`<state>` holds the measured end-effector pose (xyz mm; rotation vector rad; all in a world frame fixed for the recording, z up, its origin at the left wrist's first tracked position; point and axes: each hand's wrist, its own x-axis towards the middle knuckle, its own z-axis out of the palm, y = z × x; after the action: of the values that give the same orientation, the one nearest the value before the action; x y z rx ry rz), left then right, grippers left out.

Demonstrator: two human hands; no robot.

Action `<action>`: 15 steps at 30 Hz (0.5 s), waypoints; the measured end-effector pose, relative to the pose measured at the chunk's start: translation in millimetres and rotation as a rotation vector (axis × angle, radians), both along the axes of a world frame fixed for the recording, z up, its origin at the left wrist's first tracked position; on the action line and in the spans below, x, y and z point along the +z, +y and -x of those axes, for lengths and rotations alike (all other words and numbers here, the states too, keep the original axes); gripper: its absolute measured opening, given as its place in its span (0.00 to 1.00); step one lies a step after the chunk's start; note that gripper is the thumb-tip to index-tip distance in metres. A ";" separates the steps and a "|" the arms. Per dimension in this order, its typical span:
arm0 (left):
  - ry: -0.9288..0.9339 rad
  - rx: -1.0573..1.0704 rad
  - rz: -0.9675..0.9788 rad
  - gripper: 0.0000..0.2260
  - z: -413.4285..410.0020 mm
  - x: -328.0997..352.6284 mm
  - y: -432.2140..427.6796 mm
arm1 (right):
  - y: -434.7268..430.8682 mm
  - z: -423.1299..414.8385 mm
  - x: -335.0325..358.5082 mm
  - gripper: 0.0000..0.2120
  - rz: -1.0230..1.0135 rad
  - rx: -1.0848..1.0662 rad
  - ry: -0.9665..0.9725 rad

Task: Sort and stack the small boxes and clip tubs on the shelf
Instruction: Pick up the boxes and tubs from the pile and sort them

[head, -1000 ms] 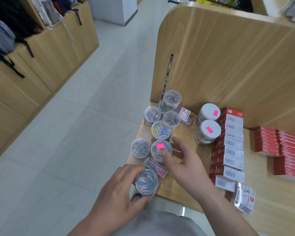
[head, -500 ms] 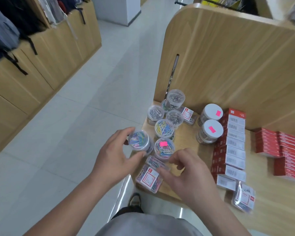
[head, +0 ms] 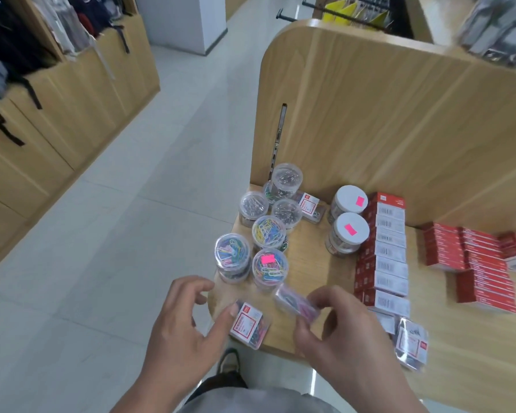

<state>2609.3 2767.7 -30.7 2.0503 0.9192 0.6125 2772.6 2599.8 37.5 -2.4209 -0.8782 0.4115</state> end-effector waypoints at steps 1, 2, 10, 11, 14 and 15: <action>-0.027 0.020 -0.006 0.17 -2.3 3.7 1.8 | -6.3 -4.7 7.6 0.12 -0.019 -0.043 -0.008; -0.048 0.030 -0.014 0.17 -4.5 7.8 4.6 | -10.5 -10.4 14.1 0.11 -0.028 -0.086 -0.023; -0.107 -0.093 -0.128 0.14 -63.9 76.7 40.4 | 19.4 -67.6 54.1 0.07 -0.204 -0.137 -0.085; -0.117 -0.159 -0.111 0.14 -77.5 86.4 42.7 | 22.9 -74.4 56.9 0.07 -0.262 -0.140 -0.058; -0.123 -0.361 0.015 0.19 -117.6 104.9 44.9 | 27.1 -85.4 59.5 0.10 -0.367 -0.033 -0.153; -0.115 -0.413 0.065 0.21 -128.1 106.1 45.4 | 27.1 -86.8 57.3 0.10 -0.366 0.015 -0.200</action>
<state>2737.4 2813.1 75.4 2.0410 0.4235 0.4621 2859.3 2626.9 94.9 -2.1397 -0.9628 0.0077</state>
